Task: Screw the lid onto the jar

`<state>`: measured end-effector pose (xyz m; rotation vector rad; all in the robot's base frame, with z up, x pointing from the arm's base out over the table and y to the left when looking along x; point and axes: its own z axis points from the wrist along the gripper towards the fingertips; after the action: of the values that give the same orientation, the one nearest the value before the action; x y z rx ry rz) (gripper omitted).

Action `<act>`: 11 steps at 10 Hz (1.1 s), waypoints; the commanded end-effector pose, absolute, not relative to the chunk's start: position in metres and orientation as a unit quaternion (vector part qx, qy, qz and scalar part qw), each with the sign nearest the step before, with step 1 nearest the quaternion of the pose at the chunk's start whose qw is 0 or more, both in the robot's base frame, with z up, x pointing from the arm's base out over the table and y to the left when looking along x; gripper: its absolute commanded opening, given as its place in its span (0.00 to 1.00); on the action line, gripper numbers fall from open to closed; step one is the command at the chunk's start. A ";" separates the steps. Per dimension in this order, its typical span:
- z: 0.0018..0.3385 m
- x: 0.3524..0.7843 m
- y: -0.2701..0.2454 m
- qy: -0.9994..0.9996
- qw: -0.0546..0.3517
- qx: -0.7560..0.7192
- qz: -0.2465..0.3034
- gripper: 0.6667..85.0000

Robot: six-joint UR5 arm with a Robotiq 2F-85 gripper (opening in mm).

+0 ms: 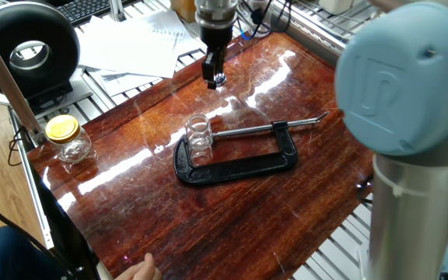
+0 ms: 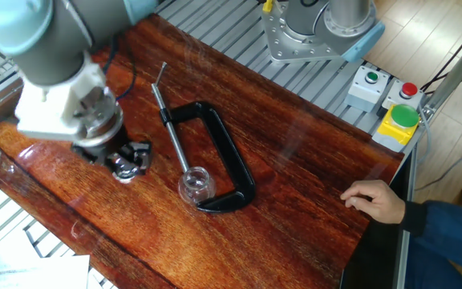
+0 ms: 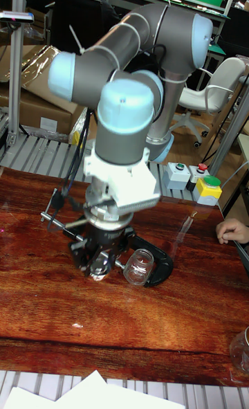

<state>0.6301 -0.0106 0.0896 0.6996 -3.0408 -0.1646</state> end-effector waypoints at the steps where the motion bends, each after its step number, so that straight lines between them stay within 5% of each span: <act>1: 0.101 0.623 -0.006 -0.985 -0.007 0.164 -0.055 0.01; 4: 0.100 0.641 -0.040 -0.981 -0.029 0.191 0.017 0.01; 7: 0.100 0.634 -0.017 -0.985 -0.025 0.169 -0.030 0.01; 11: 0.100 0.615 -0.024 -0.992 0.015 0.120 -0.021 0.01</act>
<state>0.6208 -0.0251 0.0982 0.4882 -3.0933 -0.0523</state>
